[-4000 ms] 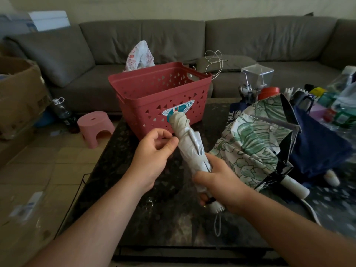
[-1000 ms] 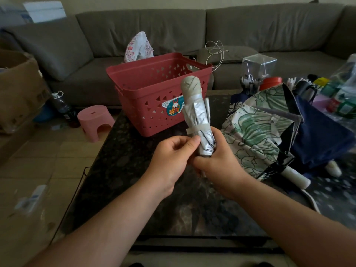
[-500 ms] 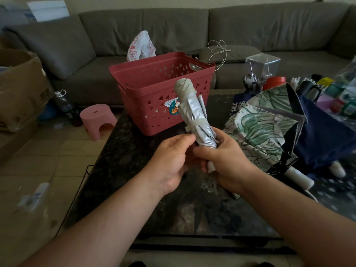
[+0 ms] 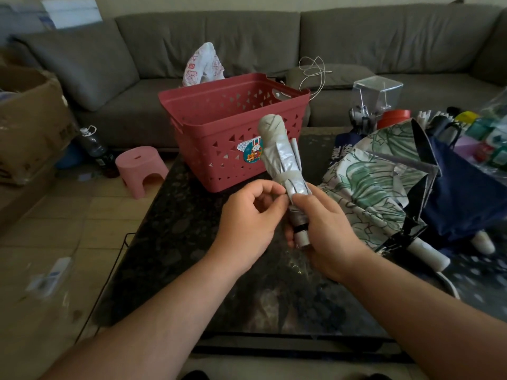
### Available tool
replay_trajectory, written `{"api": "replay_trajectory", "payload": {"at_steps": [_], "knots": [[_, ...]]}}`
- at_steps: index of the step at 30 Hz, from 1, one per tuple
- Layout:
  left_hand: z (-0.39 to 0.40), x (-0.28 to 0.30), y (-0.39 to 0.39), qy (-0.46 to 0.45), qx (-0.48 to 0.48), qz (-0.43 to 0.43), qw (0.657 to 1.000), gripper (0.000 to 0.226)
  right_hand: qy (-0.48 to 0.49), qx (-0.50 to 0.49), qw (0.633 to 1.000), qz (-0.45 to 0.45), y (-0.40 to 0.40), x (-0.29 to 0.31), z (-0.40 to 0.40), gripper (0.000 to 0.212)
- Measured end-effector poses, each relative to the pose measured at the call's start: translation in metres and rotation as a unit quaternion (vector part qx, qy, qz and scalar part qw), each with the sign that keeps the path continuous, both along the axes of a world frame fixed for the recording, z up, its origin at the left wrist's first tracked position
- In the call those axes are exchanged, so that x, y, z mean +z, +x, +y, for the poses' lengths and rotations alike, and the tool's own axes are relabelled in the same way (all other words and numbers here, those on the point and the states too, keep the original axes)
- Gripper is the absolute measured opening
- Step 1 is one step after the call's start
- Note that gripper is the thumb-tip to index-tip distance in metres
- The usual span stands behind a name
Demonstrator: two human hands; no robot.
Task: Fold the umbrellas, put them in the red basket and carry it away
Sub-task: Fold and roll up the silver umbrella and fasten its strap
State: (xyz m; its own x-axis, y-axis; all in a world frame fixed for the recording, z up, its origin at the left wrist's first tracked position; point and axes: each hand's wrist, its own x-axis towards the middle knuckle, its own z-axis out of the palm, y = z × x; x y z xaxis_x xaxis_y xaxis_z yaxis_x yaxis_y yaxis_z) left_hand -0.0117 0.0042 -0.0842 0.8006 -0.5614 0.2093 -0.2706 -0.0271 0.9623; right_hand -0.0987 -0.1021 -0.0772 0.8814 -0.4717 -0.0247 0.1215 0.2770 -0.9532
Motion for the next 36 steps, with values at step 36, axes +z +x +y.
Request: {"api": "replay_trajectory", "payload": {"at_steps": [36], "knots": [[-0.007,0.011,-0.015,-0.010,-0.076,0.270,0.960,0.025,0.015,-0.029,0.999,0.011,0.000,-0.001,-0.001,0.056]]}}
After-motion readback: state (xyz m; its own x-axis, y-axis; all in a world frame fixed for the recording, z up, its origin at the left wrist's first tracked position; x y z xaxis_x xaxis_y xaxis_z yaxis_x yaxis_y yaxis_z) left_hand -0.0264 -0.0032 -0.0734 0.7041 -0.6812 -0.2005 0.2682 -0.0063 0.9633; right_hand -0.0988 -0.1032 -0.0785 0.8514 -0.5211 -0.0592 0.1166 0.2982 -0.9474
